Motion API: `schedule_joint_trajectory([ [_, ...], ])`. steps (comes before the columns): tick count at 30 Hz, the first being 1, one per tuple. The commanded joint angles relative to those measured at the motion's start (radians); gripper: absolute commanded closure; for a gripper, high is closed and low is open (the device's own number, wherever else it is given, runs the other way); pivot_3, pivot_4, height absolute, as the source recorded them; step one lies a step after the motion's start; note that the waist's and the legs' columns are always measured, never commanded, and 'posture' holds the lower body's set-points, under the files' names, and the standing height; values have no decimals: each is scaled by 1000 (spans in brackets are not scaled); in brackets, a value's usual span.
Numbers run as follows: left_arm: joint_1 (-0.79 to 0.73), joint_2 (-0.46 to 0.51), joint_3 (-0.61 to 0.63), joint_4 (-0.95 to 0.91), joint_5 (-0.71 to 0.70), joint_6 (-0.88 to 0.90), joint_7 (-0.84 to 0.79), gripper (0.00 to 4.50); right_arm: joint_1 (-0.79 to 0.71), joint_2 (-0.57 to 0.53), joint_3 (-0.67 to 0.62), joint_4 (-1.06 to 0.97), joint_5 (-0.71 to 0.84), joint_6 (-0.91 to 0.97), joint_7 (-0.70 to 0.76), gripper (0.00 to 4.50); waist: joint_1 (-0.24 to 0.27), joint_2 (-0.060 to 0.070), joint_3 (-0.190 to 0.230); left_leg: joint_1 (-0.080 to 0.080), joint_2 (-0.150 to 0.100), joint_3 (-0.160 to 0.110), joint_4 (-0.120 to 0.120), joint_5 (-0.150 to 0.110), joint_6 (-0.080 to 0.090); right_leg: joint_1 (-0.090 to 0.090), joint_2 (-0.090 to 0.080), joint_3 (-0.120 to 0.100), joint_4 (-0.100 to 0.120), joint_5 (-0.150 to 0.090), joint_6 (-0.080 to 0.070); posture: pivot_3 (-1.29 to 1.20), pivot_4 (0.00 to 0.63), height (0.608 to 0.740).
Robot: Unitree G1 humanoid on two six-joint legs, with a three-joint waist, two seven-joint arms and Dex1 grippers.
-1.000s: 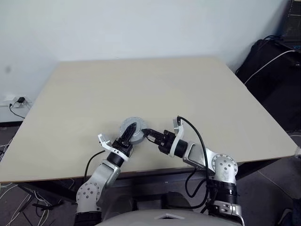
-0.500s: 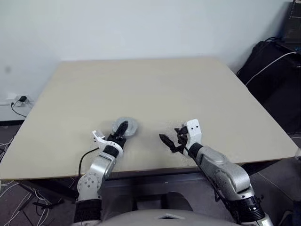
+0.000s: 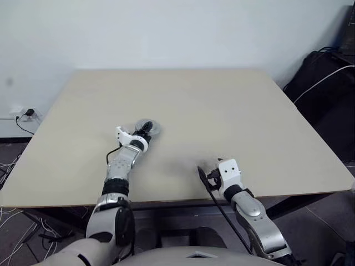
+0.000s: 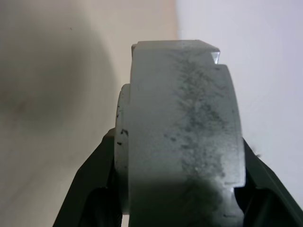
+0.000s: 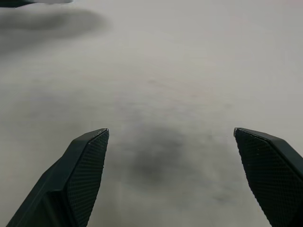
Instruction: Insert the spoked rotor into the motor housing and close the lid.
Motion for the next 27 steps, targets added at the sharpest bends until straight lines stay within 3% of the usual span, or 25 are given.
schedule_joint_trajectory([
  [1, -110, 16, 42, 102, 65, -64, -48, 2387, 16, 24, -32, -26, -32, -54, -27, 0, 0, 0, 0, 0, 0, 0, 0, 0, 0, 0, 0, 0, 0, 0, 1, 0, 0, 740],
  [13, -213, 47, 130, 367, 243, -118, 29, 2387, 49, 71, -73, -35, -72, -71, -29, 0, -1, -1, -2, 1, 0, 0, 0, 0, 0, 1, -1, 0, 1, 3, 4, 0, 0, 740],
  [20, -121, 61, 149, 291, 280, -40, 21, 60, 52, 94, -74, -31, -80, -70, -25, 0, -17, 0, -13, 4, 1, 0, 0, 0, 0, 3, -1, 1, 2, 3, 4, 0, 0, 740],
  [23, -40, 60, 144, 190, 286, 48, 48, 22, 54, 104, -76, -30, -82, -66, -20, 0, -36, 1, -13, 12, 1, 1, -1, -2, 2, 10, -1, 2, 1, 2, 4, 0, 0, 740],
  [27, 140, 47, 121, -80, 267, 251, 107, 22, 52, 114, -80, -28, -83, -60, -19, 0, -54, 3, -20, 21, 5, 1, -2, -7, 0, 17, -2, 5, 2, -3, 6, 0, 0, 740],
])
